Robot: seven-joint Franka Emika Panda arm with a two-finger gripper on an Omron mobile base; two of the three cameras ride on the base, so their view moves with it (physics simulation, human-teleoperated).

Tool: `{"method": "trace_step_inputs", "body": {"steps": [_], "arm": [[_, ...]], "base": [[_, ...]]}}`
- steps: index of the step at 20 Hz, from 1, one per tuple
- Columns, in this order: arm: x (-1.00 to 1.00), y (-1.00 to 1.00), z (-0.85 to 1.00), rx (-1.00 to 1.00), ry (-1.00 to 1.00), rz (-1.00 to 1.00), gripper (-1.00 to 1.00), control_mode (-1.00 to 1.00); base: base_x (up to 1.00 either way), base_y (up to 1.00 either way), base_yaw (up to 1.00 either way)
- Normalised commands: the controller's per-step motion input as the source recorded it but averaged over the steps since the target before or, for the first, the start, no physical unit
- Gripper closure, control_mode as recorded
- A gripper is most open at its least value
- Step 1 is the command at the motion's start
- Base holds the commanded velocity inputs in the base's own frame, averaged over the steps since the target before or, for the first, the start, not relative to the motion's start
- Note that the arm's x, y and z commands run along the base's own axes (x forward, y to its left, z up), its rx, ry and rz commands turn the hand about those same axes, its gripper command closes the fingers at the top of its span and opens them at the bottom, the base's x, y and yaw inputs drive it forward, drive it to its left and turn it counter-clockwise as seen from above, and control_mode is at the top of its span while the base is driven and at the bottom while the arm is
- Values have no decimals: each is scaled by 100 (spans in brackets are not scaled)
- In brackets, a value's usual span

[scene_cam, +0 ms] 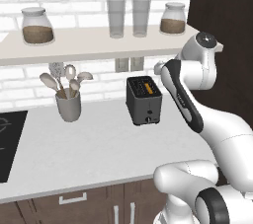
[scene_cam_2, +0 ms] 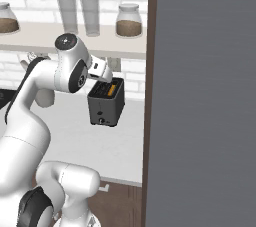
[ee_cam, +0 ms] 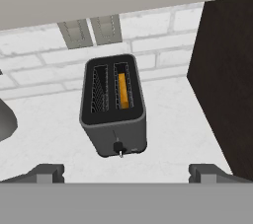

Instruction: Start the toaster. Once the lever pops up, take the bread to the plate on the dining counter.

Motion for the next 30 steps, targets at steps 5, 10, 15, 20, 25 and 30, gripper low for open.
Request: {"method": "trace_step_inputs", "body": {"steps": [5, 10, 15, 20, 25, 30], "arm": [[0, 0, 0, 0, 0, 0, -100, -100], [0, 0, 0, 0, 0, 0, -100, -100], [0, 0, 0, 0, 0, 0, -100, -100], [0, 0, 0, 0, 0, 0, -100, -100], [0, 0, 0, 0, 0, 0, -100, -100], [0, 0, 0, 0, 0, 0, -100, -100]], "base": [[0, 0, 0], [0, 0, 0], [0, 0, 0], [0, 0, 0], [0, 0, 0], [0, 0, 0]]}}
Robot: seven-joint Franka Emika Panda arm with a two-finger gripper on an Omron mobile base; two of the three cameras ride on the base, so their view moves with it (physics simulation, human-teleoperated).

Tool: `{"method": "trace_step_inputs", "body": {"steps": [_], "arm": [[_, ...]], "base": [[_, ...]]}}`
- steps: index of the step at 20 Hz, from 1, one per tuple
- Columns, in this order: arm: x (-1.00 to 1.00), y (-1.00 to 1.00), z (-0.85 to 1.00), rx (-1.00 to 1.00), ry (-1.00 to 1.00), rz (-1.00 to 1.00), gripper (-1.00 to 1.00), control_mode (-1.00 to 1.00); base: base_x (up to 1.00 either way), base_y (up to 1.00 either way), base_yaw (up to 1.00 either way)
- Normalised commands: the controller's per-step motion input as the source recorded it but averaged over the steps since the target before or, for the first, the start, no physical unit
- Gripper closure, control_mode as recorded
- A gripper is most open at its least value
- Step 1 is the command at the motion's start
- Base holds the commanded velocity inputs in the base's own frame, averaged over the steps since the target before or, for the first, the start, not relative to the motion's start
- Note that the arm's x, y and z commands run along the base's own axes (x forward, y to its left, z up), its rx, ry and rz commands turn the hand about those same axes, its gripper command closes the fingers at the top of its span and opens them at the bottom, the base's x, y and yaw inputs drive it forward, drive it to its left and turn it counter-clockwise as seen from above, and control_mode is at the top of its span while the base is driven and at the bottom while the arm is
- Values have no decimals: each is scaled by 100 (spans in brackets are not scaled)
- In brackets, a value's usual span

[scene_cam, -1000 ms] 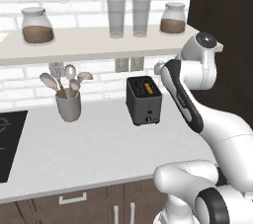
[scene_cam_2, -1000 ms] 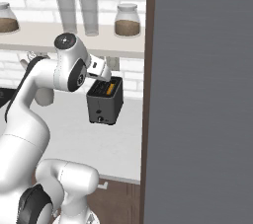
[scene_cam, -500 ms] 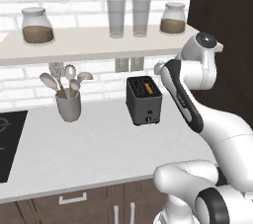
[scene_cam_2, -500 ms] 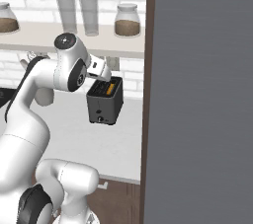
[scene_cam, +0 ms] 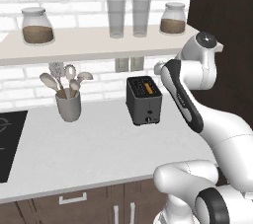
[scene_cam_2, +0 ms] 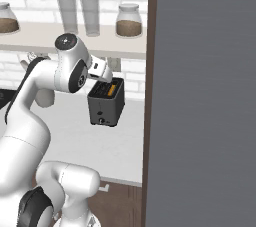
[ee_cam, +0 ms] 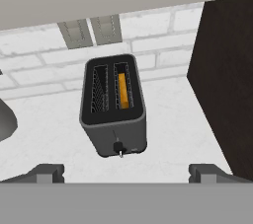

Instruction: Start the toaster. Once the lever pops up, take the bread to the plate on the dining counter.

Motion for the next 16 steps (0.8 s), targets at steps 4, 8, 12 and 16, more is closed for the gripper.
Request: {"method": "trace_step_inputs", "body": {"steps": [4, 8, 12, 16], "arm": [[0, 0, 0, 0, 0, 0, -100, -100], [0, 0, 0, 0, 0, 0, -100, -100], [0, 0, 0, 0, 0, 0, -100, -100], [0, 0, 0, 0, 0, 0, -100, -100]], "base": [[0, 0, 0], [0, 0, 0], [0, 0, 0], [0, 0, 0]]}}
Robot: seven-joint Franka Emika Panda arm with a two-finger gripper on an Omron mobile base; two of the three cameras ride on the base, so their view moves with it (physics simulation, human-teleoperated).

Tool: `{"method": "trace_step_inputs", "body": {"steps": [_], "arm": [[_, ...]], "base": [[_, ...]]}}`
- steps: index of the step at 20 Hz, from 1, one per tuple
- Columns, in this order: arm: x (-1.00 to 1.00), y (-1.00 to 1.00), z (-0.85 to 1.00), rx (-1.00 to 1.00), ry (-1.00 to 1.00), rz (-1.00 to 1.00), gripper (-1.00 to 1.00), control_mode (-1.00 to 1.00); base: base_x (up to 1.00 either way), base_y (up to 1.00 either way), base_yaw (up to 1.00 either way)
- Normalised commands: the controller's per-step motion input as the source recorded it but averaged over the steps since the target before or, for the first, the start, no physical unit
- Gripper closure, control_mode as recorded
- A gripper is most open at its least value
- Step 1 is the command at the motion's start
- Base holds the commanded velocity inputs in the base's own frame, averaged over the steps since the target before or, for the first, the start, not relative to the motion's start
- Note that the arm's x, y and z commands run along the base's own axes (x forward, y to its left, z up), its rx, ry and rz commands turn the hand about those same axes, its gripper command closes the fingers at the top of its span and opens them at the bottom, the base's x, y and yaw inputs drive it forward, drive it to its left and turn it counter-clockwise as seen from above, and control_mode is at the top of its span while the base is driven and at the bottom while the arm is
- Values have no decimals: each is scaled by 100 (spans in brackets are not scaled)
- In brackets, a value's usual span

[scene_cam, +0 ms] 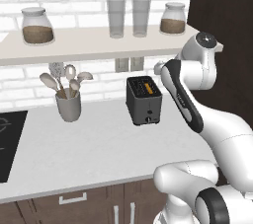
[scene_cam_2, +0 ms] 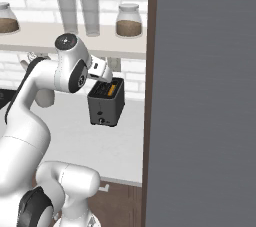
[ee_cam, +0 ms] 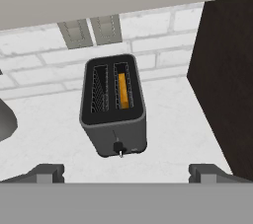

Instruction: Start the toaster. Once the lever pops up, take the bread to the plate on the dining counter.

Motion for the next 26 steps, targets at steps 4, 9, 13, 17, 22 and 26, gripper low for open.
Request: {"method": "trace_step_inputs", "body": {"steps": [4, 9, 13, 17, 22, 26], "arm": [[0, 0, 0, 0, 0, 0, -100, -100], [0, 0, 0, 0, 0, 0, -100, -100], [0, 0, 0, 0, 0, 0, -100, -100], [0, 0, 0, 0, 0, 0, -100, -100], [0, 0, 0, 0, 0, 0, -100, -100], [0, 0, 0, 0, 0, 0, -100, -100]], "base": [[0, 0, 0], [0, 0, 0], [0, 0, 0], [0, 0, 0], [0, 0, 0], [0, 0, 0]]}}
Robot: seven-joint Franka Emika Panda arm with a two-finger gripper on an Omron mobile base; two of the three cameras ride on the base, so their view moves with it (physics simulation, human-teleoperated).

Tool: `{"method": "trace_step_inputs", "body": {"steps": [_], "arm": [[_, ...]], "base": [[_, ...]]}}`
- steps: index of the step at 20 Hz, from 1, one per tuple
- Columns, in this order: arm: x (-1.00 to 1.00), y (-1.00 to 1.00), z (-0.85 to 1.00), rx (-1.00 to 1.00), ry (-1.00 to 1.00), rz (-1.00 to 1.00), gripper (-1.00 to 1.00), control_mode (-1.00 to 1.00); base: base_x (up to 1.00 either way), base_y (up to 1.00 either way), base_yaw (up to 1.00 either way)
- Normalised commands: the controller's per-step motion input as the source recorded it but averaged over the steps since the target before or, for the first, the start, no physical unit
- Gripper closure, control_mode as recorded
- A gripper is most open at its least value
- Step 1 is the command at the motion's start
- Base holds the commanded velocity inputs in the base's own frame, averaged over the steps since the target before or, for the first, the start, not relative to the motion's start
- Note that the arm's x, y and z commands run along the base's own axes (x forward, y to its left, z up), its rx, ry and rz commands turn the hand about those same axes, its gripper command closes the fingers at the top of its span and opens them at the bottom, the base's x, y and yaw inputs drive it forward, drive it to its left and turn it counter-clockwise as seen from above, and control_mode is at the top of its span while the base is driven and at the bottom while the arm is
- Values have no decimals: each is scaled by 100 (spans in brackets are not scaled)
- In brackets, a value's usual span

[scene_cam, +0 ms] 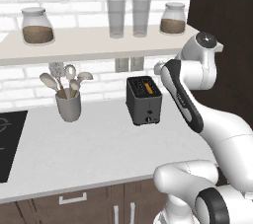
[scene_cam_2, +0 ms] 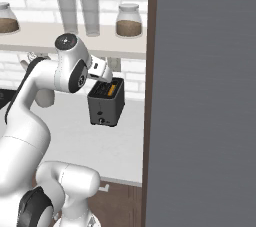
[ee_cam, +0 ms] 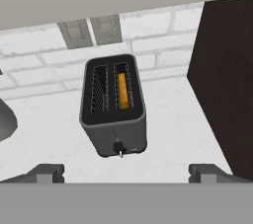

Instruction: Start the toaster. Once the lever pops up, take the bread to the plate on the dining counter.

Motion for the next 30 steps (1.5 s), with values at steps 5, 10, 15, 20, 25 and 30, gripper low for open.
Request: {"method": "trace_step_inputs", "body": {"steps": [5, 10, 15, 20, 25, 30], "arm": [[0, 0, 0, 0, 0, 0, -100, -100], [0, 0, 0, 0, 0, 0, -100, -100], [0, 0, 0, 0, 0, 0, -100, -100], [0, 0, 0, 0, 0, 0, -100, -100], [0, 0, 0, 0, 0, 0, -100, -100], [0, 0, 0, 0, 0, 0, -100, -100]], "base": [[0, 0, 0], [0, 0, 0], [0, 0, 0], [0, 0, 0], [0, 0, 0], [0, 0, 0]]}}
